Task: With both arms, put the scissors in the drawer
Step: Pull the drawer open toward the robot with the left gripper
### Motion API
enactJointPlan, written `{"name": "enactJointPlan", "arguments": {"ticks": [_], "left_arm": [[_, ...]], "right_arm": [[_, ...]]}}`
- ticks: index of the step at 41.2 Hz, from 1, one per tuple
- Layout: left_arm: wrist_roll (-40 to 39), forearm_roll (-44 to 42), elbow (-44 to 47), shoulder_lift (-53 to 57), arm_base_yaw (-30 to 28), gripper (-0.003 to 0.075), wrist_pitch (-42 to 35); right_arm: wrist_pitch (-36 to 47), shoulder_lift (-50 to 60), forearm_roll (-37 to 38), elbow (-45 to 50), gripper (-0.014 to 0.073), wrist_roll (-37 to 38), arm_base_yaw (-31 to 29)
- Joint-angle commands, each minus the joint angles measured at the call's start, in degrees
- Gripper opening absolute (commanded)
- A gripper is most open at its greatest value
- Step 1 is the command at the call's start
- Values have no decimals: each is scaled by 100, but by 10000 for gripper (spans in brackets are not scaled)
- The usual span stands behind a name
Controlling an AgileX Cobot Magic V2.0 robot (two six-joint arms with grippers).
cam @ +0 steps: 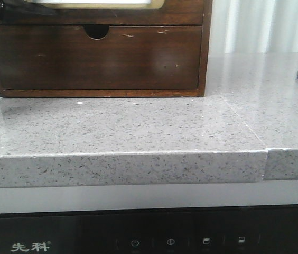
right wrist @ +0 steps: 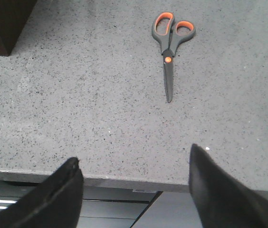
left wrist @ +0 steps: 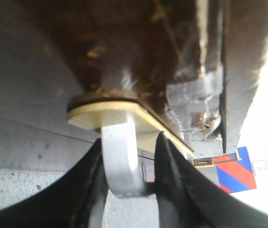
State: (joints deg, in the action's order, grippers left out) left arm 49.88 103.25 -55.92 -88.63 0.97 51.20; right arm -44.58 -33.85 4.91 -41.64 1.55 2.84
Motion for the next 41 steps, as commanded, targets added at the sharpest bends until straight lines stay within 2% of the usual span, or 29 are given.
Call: {"name": "enactJointPlan", "arguments": {"ticks": [1, 10, 22, 32, 41], "left_arm": [[377, 333, 0, 567, 75, 112, 687], [565, 333, 785, 1360, 222, 112, 701], [694, 333, 1851, 2482, 829, 112, 652], [694, 333, 2520, 3290, 792, 112, 502], [694, 244, 2687, 3563, 792, 125, 121]], "right_arm": [[393, -40, 107, -190, 502, -58, 5], [393, -40, 107, -190, 502, -58, 5], [393, -40, 107, -190, 502, -58, 5], [393, -40, 107, -190, 502, -58, 5], [393, -40, 107, -190, 502, -58, 5]]}}
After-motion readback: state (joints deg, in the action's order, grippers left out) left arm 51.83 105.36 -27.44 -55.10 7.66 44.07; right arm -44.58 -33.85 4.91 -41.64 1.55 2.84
